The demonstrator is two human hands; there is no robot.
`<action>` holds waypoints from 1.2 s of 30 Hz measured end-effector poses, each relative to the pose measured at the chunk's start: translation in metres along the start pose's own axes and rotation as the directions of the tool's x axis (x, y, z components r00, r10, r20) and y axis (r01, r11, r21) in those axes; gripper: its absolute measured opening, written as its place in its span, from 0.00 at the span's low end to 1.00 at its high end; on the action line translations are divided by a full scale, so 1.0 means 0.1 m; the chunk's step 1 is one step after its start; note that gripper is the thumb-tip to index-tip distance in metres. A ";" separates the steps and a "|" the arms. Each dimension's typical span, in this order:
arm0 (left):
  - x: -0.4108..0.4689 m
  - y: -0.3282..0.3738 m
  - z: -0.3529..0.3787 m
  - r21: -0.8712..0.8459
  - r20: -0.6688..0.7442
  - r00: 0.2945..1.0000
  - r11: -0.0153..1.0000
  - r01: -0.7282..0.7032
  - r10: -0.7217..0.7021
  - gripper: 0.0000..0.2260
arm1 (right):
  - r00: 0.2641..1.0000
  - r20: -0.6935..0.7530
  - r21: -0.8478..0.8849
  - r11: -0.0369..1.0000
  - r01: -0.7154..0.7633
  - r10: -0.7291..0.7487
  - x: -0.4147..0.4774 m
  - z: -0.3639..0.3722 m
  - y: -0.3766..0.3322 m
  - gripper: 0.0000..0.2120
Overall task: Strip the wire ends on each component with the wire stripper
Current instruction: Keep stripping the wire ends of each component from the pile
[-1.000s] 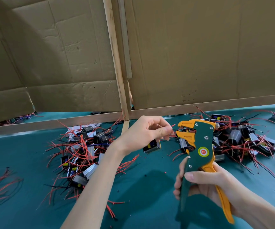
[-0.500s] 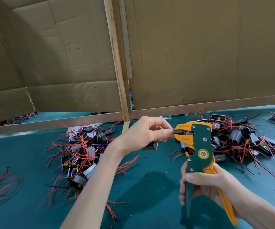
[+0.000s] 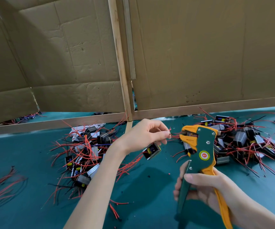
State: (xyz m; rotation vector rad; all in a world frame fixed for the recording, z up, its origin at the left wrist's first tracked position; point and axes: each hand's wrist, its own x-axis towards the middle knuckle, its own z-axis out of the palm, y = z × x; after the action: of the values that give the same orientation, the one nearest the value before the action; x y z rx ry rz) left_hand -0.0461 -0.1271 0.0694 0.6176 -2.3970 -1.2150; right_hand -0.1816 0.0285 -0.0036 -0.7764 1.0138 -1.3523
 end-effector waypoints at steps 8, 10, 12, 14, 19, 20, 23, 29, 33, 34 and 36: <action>0.11 -0.04 -0.02 0.171 -0.290 0.949 0.982 -0.078 0.126 0.06 | 0.998 -0.017 0.059 0.997 -0.055 0.056 0.11 -0.17 0.01 0.18; 0.19 0.00 0.02 0.173 -0.358 0.919 0.979 -0.111 0.167 0.05 | 0.991 -0.073 0.077 0.991 -0.108 0.114 0.15 -0.22 0.03 0.14; 0.32 0.08 0.10 0.208 -0.399 0.887 0.965 -0.159 0.232 0.05 | 0.974 -0.128 0.099 0.979 -0.177 0.189 0.17 -0.25 0.05 0.11; 0.51 0.22 0.23 0.220 -0.385 0.874 0.949 -0.225 0.297 0.04 | 0.962 -0.126 0.121 0.966 -0.229 0.243 0.17 -0.27 0.04 0.09; 0.89 0.57 0.69 0.198 -0.261 0.883 0.917 -0.346 0.389 0.08 | 0.954 -0.111 0.173 0.951 -0.257 0.278 0.13 -0.28 -0.02 0.07; 0.92 0.61 0.76 0.204 -0.181 0.912 0.921 -0.331 0.368 0.10 | 0.955 -0.118 0.178 0.952 -0.249 0.271 0.13 -0.28 -0.03 0.06; 0.87 0.62 0.85 0.214 0.048 0.965 0.941 -0.263 0.258 0.17 | 0.957 -0.126 0.193 0.953 -0.235 0.262 0.14 -0.31 -0.03 0.05; 0.36 0.28 0.29 0.347 0.044 0.997 0.934 -0.078 0.066 0.11 | 0.953 -0.105 0.205 0.944 -0.259 0.284 0.20 -0.37 0.00 0.09; 0.08 -0.16 -0.27 0.585 -0.178 0.969 0.774 0.242 -0.169 0.09 | 0.956 -0.102 0.187 0.949 -0.253 0.275 0.22 -0.40 0.03 0.09; 0.05 -0.28 -0.37 0.597 -0.255 0.943 0.733 0.326 -0.213 0.09 | 0.957 -0.097 0.178 0.951 -0.253 0.272 0.22 -0.39 0.03 0.08; 0.02 -0.50 -0.50 0.598 -0.358 0.887 0.658 0.457 -0.290 0.09 | 0.958 -0.098 0.157 0.955 -0.253 0.270 0.21 -0.40 0.02 0.08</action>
State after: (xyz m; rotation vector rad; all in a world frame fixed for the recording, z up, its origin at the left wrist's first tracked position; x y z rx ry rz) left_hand -0.0116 -0.1874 0.0557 1.4568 -2.5302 -0.2919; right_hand -0.2181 0.0125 -0.0241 -0.4398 1.0595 -1.2354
